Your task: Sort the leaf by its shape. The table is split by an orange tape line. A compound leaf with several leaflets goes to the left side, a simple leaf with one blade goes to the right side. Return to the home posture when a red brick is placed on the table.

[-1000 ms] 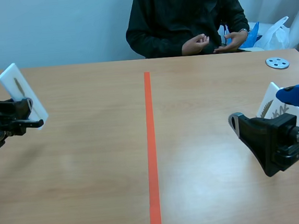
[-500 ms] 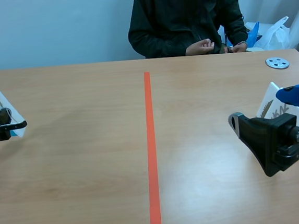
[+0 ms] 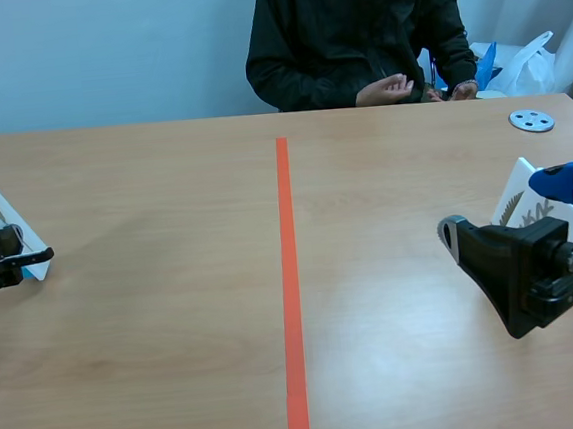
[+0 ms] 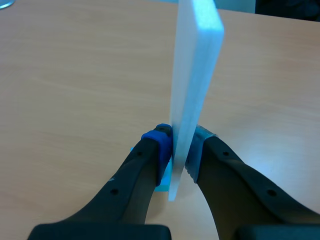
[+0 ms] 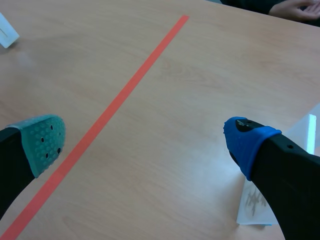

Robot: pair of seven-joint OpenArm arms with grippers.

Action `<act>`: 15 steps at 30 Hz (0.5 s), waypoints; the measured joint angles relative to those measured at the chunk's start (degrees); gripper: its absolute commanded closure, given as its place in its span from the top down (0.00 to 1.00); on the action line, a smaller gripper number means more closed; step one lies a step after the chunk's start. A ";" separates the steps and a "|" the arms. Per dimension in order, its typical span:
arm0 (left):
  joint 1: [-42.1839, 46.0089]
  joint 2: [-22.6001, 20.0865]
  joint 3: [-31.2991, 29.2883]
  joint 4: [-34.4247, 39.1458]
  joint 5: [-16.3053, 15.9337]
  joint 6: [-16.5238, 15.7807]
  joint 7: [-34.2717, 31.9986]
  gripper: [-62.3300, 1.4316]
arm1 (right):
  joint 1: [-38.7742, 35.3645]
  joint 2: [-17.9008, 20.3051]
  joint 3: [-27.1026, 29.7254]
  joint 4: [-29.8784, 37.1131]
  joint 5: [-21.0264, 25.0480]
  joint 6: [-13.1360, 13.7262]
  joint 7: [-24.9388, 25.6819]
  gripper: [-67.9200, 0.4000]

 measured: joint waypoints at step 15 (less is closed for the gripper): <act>0.02 0.00 0.00 -0.33 0.02 0.00 0.00 0.21 | 0.00 0.00 0.00 0.00 0.00 0.00 0.00 1.00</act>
